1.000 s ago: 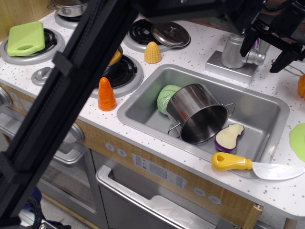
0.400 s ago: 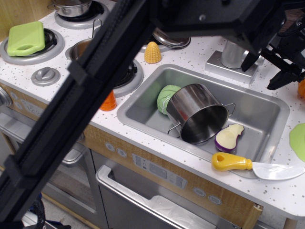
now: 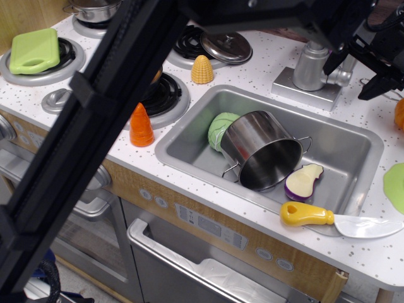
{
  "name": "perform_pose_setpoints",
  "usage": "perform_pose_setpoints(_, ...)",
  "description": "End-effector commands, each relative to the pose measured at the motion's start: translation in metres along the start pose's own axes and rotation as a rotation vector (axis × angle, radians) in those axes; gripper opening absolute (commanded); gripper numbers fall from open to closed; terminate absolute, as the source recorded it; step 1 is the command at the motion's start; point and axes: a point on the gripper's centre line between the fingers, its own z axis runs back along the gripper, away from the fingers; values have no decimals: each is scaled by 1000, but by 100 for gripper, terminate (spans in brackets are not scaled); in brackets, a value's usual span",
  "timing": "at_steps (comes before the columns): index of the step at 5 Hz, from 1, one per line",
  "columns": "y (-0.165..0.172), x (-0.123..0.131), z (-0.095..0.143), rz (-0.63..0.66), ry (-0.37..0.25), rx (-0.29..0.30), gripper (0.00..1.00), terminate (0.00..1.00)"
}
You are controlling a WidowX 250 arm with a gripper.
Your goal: Turn lever vertical to front
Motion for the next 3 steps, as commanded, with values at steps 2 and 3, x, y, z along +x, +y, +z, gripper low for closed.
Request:
perform_pose_setpoints(2, 30, 43, 41, 32, -197, -44, 100, 0)
perform_pose_setpoints(3, 32, 53, 38, 28, -208, -54, 100, 0)
